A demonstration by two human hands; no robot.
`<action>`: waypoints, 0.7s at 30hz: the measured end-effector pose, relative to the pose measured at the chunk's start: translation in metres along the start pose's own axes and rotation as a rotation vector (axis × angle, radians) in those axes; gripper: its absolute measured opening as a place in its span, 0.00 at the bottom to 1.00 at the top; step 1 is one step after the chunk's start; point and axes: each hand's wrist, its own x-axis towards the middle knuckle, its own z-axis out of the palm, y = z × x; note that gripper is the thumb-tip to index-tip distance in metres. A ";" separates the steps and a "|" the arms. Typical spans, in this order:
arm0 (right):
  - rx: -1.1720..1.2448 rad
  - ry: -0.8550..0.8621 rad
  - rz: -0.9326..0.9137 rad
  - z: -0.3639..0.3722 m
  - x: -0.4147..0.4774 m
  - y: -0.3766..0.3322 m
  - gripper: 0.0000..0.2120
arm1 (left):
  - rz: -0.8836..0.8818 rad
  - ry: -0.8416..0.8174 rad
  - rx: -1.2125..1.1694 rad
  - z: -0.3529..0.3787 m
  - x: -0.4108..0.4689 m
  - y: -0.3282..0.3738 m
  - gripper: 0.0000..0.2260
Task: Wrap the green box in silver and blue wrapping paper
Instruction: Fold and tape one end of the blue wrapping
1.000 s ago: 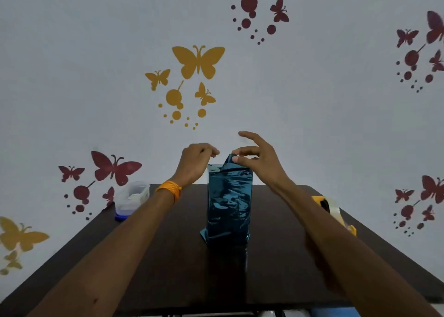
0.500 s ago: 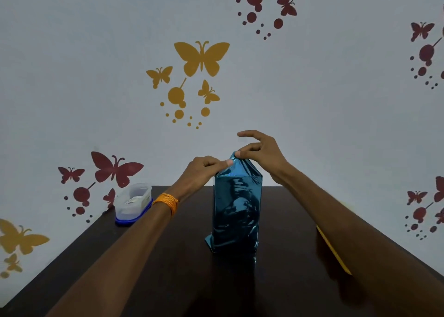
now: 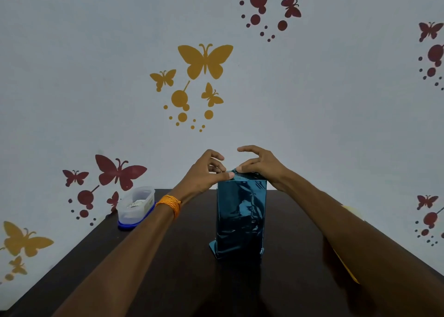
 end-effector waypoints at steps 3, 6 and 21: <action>0.033 0.024 0.010 0.001 0.001 0.003 0.35 | 0.016 0.006 0.021 0.002 -0.001 0.001 0.17; 0.121 0.038 0.074 0.001 0.001 0.007 0.37 | 0.047 0.010 0.051 0.004 -0.002 0.000 0.11; 0.204 -0.023 0.224 -0.002 0.001 0.011 0.36 | 0.245 0.227 0.964 0.081 -0.039 0.055 0.28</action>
